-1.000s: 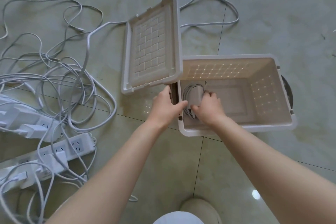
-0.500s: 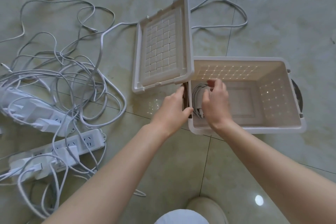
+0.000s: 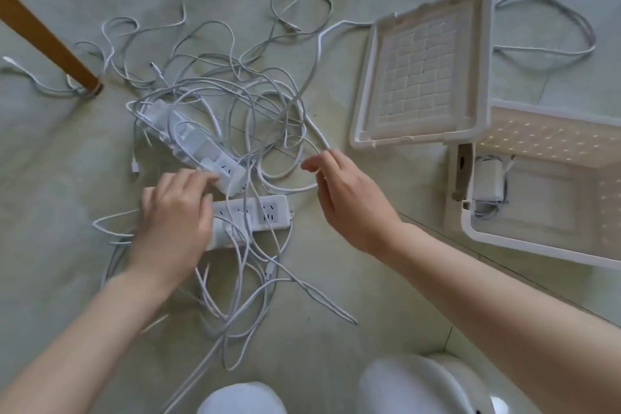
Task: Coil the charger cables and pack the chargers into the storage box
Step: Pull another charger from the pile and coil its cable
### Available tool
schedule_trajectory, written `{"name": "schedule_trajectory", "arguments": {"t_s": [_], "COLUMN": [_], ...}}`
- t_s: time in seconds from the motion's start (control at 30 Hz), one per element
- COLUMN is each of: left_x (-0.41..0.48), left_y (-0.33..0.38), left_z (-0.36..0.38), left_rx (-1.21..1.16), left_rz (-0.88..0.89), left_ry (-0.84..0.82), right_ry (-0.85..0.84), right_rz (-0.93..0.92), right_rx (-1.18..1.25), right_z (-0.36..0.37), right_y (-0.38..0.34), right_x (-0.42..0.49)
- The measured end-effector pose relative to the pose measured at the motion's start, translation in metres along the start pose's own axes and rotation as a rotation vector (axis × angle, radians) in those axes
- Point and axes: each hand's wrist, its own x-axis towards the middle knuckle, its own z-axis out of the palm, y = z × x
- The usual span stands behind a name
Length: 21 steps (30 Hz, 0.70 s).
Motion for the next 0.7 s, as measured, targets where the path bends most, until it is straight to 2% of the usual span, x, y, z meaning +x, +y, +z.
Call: {"name": "schedule_trajectory", "arguments": {"t_s": [0.1, 0.2, 0.3, 0.37, 0.47, 0.63, 0.7], "left_x": [-0.009, -0.019, -0.021, -0.020, -0.017, -0.011, -0.007], "left_y": [-0.046, -0.074, -0.087, -0.093, -0.091, -0.089, -0.088], "left_z": [0.001, 0.008, 0.008, 0.013, 0.022, 0.033, 0.030], "left_rx": [-0.110, -0.248, -0.276, -0.145, 0.044, 0.102, 0.126], "left_rz": [-0.143, -0.202, -0.045, 0.077, 0.178, 0.145, 0.158], "left_ry": [-0.026, -0.219, -0.379, -0.391, -0.340, -0.246, -0.299], "right_ry": [-0.223, -0.474, -0.556, -0.589, -0.742, -1.080, -1.080], "right_rz": [-0.071, -0.106, -0.060, -0.007, 0.028, 0.084, 0.094], "right_rx": [0.005, -0.005, 0.050, 0.031, -0.196, -0.632, -0.652], "right_z": [0.025, 0.048, 0.068, 0.078, 0.084, 0.089, 0.092], "right_y": [-0.034, -0.061, -0.081, -0.088, -0.099, -0.111, -0.108], "right_x": [0.016, 0.034, 0.053, 0.063, 0.076, 0.084, 0.079]}}
